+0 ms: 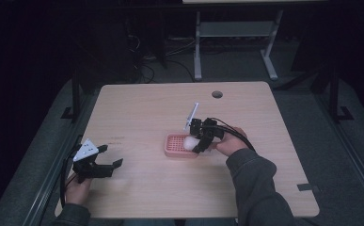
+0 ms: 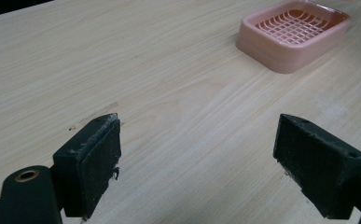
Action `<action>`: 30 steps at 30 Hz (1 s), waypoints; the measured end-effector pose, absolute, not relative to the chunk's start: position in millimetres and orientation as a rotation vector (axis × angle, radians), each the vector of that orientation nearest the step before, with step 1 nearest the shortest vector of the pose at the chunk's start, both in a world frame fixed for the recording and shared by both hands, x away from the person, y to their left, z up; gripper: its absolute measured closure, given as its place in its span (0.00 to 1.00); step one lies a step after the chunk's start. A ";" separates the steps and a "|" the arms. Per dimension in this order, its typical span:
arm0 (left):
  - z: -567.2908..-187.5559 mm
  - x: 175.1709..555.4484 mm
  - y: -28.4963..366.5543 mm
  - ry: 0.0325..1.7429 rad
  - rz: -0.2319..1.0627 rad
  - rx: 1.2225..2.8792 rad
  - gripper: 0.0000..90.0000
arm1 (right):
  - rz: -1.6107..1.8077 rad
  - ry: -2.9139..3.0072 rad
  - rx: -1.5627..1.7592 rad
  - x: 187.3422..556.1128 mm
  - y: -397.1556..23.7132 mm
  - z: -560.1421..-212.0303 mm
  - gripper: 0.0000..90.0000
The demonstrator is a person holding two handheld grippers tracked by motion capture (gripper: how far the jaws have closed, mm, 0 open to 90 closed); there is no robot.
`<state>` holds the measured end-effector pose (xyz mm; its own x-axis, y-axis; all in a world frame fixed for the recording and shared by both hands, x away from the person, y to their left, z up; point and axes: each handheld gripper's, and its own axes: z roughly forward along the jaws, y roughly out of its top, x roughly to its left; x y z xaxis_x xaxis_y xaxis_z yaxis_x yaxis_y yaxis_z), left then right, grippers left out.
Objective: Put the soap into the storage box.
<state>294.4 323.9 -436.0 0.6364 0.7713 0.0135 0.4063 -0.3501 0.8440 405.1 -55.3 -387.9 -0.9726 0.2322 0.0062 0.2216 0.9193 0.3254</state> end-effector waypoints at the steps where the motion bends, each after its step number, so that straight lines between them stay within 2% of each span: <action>1: -435.7 294.3 324.0 0.925 0.524 1.981 0.16 | 0.499 3.048 0.361 405.8 -53.8 -387.9 0.54; 20: -435.6 294.5 324.4 0.924 0.526 1.976 0.16 | 0.533 3.043 0.329 424.1 -30.8 -379.7 0.54; 30: -435.6 294.4 324.4 0.923 0.529 1.977 0.16 | 0.544 3.046 0.357 433.1 -20.7 -390.2 0.54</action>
<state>294.4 324.4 -435.6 0.6354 0.7720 0.0157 0.4041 -0.3498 0.8452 433.1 -20.7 -390.2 -0.9734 0.2287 0.0136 0.2193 0.9128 0.3445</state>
